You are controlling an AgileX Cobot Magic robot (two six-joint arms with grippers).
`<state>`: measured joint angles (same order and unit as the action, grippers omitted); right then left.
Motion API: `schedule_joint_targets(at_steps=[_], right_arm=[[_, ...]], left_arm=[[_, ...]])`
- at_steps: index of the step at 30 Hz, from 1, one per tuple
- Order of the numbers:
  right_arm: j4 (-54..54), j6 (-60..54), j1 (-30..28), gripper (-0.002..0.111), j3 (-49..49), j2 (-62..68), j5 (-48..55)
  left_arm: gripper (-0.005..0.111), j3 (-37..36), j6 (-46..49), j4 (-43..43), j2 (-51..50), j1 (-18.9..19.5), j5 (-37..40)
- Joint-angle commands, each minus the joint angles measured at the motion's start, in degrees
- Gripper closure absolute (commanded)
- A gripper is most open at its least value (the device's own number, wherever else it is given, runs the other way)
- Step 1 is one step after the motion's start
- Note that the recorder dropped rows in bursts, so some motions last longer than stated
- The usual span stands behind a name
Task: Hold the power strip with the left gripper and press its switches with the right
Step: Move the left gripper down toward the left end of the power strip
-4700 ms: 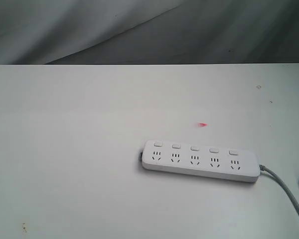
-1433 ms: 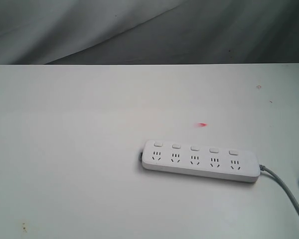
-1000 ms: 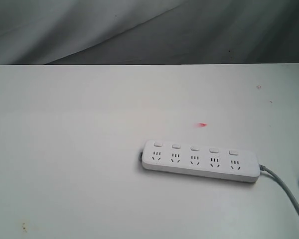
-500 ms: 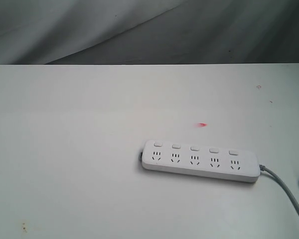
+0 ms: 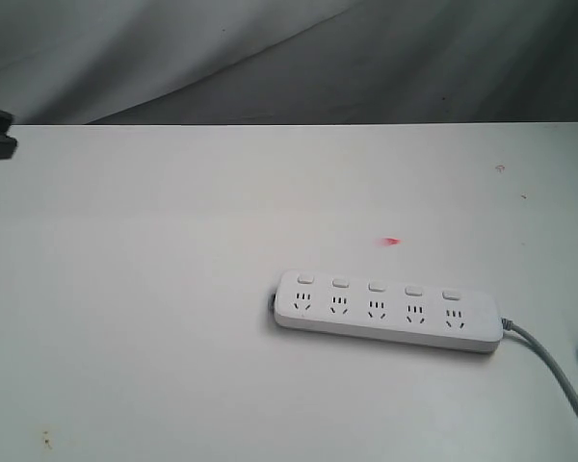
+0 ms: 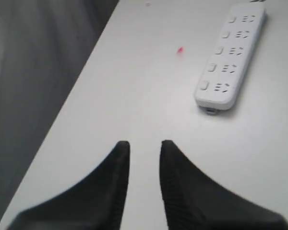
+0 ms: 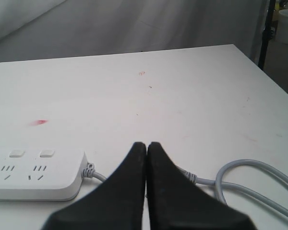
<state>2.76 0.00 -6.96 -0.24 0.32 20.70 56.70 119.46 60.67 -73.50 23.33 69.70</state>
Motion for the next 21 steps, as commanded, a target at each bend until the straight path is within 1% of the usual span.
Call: schedule_joint_targets(at_steps=[1,3,5,7,11,13,15,19,21], right_arm=[[-0.7,-0.4,-0.4,0.108,0.2,-0.3,-0.7],[-0.7,-0.4,-0.4,0.108,0.2,-0.3,-0.7],[-0.7,-0.4,-0.4,0.108,0.2,-0.3,-0.7],[-0.7,-0.4,-0.4,0.108,0.2,-0.3,-0.7],[-0.7,-0.4,-0.4,0.108,0.2,-0.3,-0.7],[-0.7,-0.4,-0.4,0.108,0.2,-0.3,-0.7],[-0.7,-0.4,-0.4,0.108,0.2,-0.3,-0.7],[-0.7,-0.4,-0.4,0.108,0.2,-0.3,-0.7],[-0.7,-0.4,-0.4,0.108,0.2,-0.3,-0.7]], left_arm=[[0.056,-0.1,0.5,0.0,-4.1,-5.2,0.3],[0.046,-0.1,0.5,-0.7,-5.6,-7.2,0.3],[0.041,-0.1,0.5,-2.3,-6.9,-8.8,0.3],[0.04,-0.1,0.5,-5.0,-7.7,-9.6,0.3],[0.04,0.1,0.5,-9.9,-8.6,-9.7,0.3],[0.04,0.7,0.5,-10.4,-9.0,-9.7,0.3],[0.04,2.6,0.5,-10.3,-10.7,-9.7,0.3],[0.04,9.0,0.5,-10.7,-16.6,-10.2,0.3],[0.04,13.0,0.5,-10.8,-20.5,-12.7,0.3]])
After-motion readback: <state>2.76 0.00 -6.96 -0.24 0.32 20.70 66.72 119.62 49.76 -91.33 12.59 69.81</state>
